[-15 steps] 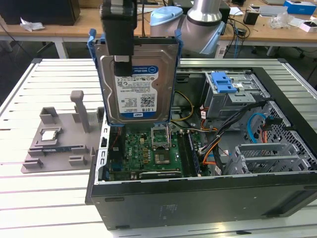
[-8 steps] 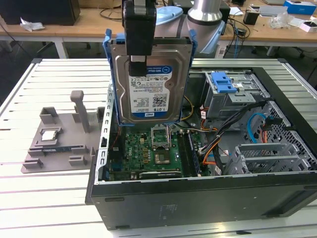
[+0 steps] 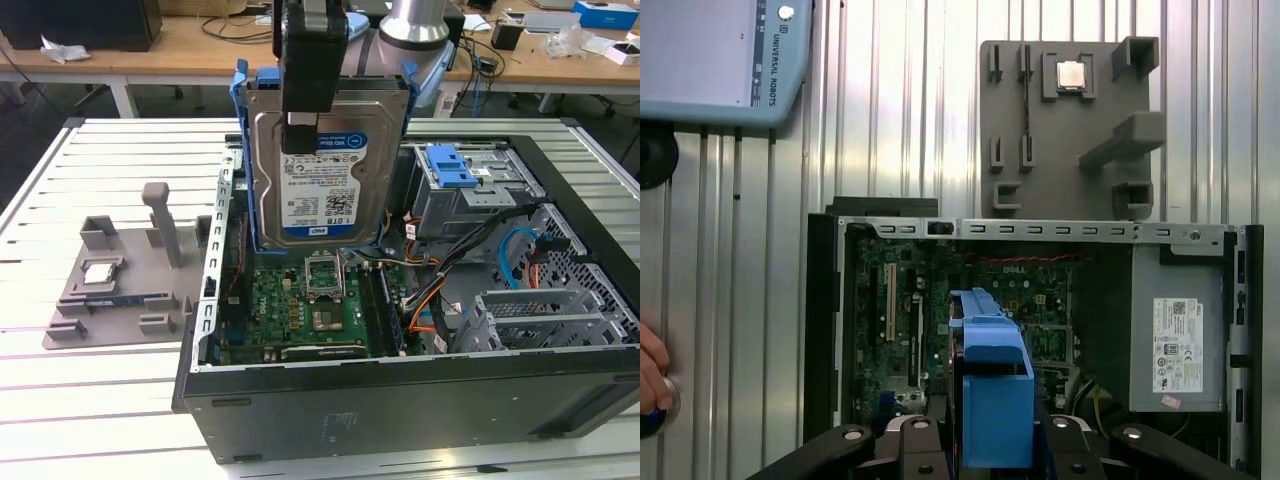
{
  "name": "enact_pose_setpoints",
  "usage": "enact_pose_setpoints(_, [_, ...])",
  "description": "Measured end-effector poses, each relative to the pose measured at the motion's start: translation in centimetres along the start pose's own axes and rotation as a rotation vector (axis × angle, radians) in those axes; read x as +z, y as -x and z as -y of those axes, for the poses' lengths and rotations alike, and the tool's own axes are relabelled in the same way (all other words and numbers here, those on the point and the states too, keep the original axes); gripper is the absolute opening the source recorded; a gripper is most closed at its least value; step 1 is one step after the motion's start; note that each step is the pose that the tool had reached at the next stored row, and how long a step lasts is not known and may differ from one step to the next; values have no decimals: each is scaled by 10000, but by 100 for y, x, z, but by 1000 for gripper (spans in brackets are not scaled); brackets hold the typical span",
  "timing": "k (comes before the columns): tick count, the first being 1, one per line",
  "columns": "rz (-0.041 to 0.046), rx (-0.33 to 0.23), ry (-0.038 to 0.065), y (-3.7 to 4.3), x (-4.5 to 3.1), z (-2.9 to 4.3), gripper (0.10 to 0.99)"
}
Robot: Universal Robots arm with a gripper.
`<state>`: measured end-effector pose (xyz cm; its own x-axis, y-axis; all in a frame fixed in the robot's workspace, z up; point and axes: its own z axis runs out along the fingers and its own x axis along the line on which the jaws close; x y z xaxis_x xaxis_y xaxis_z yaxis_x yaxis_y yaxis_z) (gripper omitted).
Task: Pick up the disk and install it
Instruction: 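Pick up the disk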
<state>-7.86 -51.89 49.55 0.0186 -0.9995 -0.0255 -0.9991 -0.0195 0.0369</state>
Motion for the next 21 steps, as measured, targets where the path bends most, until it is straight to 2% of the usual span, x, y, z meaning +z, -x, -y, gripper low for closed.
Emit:
enact_pose_setpoints(9, [0, 1, 0, -2, -2, 120, 369])
enact_pose_setpoints(21, [0, 0, 0, -7, -3, 349, 369])
